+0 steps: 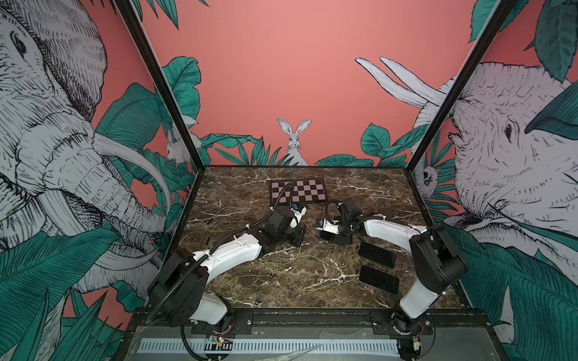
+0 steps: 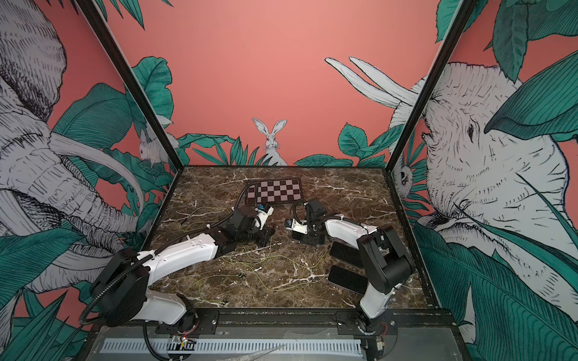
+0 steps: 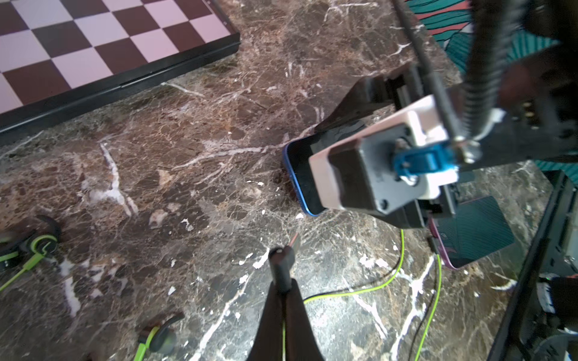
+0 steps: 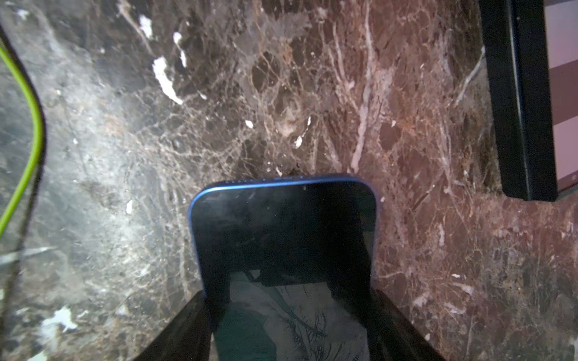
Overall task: Plug wired earphones into phones
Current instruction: Place the phone at the center of the board.
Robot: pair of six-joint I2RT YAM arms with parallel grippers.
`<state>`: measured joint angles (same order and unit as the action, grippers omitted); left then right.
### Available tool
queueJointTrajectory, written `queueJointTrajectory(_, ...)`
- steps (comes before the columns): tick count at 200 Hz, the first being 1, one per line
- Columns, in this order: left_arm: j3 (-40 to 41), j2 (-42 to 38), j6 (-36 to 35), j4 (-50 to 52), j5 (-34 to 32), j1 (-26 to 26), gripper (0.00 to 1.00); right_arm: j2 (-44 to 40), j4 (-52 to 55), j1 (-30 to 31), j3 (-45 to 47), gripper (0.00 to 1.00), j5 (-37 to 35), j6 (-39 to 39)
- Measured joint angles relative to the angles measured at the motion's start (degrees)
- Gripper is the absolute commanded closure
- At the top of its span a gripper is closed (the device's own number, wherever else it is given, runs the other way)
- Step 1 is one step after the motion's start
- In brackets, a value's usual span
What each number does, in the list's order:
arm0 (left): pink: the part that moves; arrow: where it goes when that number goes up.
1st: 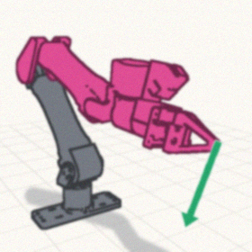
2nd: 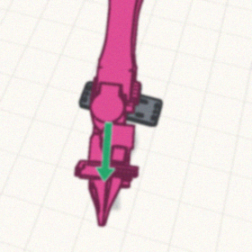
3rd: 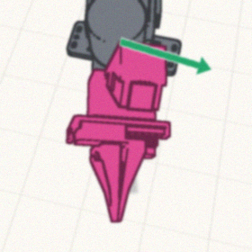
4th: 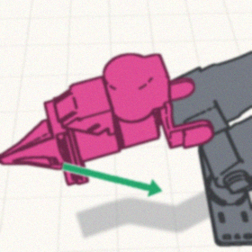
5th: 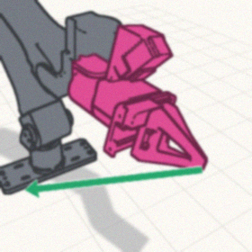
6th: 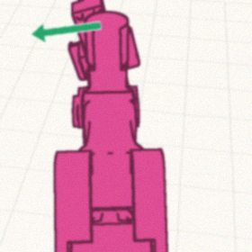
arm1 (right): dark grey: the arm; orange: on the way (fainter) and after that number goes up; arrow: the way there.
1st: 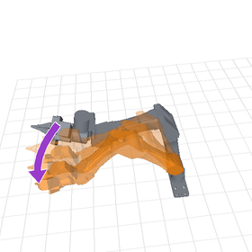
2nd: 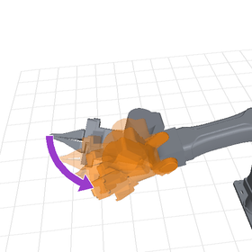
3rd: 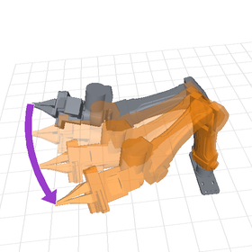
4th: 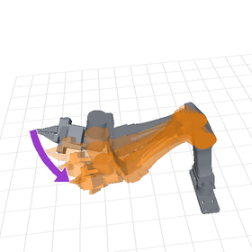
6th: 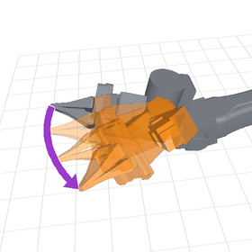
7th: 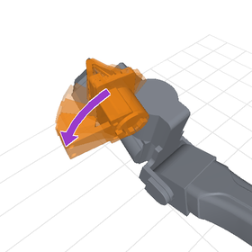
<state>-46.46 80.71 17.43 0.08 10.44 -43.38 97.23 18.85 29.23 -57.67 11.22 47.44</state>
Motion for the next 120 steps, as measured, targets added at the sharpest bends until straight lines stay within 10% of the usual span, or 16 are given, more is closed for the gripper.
queueJointTrajectory(52,1.53,-4.94,-2.93,-3.54,3.69,0.00,1.00,-8.72,-0.57,-3.43,0.42,0.04,11.02,-6.23)
queueJointTrajectory(120,4.63,-12.79,-8.85,-12.26,10.95,0.00,1.00,-21.38,-29.68,-4.92,8.72,0.34,36.98,-36.96)
